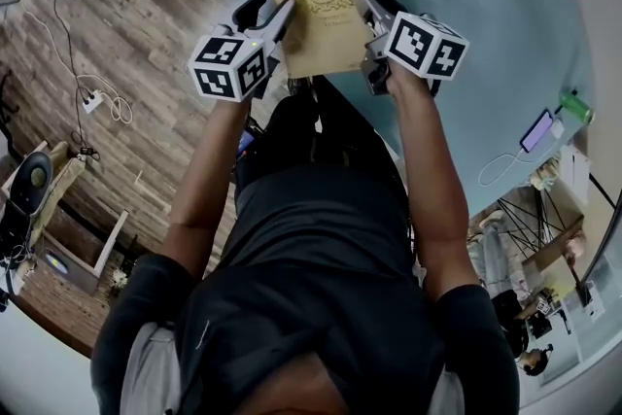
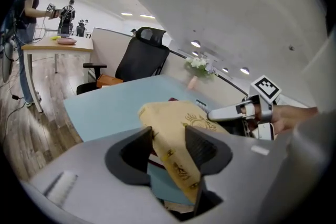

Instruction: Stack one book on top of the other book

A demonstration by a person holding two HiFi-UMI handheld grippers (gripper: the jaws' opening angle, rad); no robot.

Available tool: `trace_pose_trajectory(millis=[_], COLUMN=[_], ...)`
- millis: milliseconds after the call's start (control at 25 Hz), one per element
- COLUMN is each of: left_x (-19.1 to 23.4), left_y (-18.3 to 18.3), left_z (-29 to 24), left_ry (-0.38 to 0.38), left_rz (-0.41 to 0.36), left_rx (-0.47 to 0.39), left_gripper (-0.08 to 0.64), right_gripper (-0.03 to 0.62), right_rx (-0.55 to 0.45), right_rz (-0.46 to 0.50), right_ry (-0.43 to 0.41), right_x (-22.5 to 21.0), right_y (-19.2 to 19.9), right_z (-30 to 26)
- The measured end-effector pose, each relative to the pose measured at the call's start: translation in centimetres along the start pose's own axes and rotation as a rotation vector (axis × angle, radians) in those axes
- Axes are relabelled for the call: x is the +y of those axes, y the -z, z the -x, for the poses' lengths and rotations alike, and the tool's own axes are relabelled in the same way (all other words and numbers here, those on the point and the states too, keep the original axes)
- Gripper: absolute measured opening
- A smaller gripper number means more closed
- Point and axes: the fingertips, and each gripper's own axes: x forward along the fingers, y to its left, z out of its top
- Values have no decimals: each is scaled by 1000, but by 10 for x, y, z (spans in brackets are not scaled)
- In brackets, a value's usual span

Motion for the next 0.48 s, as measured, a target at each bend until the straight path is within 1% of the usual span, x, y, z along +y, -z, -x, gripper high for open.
trace_pose_trajectory(millis=[240,480], left_x=[4,6], left_y=[-20,-42], left_z=[-20,-45], left_ry=[17,17], left_rz=[-94,-182], left_rx=[27,38], left_gripper=[215,206], right_gripper=[84,84], right_rx=[-62,-106], right_rz=[-90,-167], right_ry=[36,57], right_x=[-6,-11], right_y=[-3,-5], right_z=[4,8])
